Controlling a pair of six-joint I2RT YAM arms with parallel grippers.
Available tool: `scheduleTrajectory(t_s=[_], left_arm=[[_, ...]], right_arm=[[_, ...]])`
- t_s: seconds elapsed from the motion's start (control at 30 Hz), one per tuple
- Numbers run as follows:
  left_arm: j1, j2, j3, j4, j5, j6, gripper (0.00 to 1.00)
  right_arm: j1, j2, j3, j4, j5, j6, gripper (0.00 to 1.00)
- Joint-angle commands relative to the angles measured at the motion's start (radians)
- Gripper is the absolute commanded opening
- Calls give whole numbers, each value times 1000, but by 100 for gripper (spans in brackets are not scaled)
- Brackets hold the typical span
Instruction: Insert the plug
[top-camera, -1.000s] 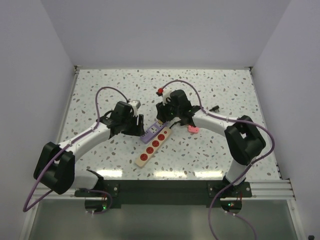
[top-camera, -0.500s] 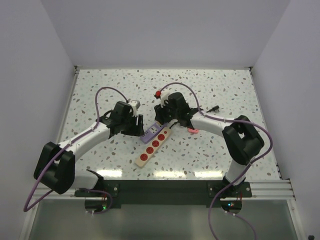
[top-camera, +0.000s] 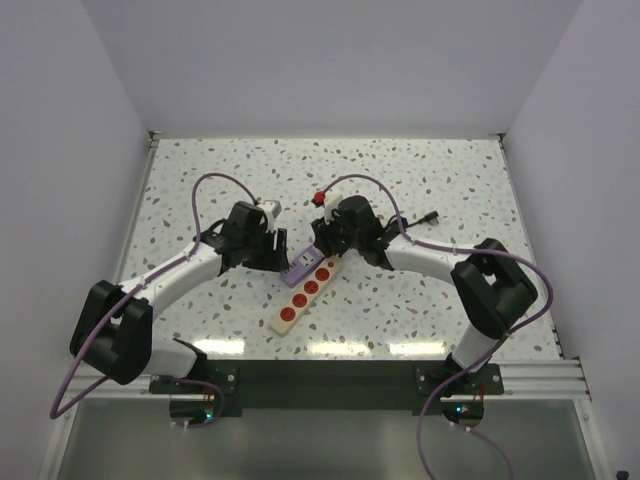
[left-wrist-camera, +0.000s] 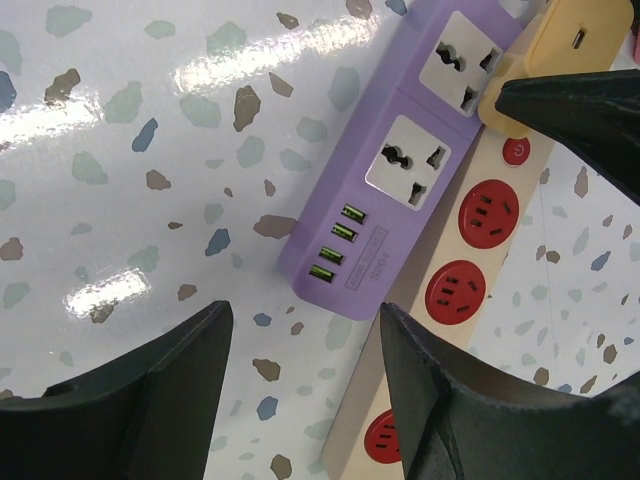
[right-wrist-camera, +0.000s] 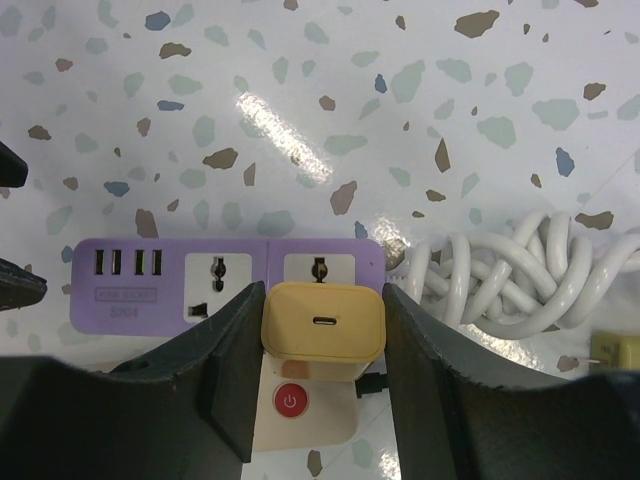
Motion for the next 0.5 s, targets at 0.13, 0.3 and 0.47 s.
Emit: scheduleTrajectory(t_s=[0.13, 0.3, 0.47], left_arm=[[9, 8, 45, -6, 27, 15, 66], [8, 28, 50, -3, 44, 12, 65], [8, 63, 59, -9, 52, 12, 65]], right_arm=[[7, -33, 22, -12, 46, 20, 0], [9, -76, 35, -9, 58, 23, 0], [9, -70, 33, 40, 61, 35, 0]])
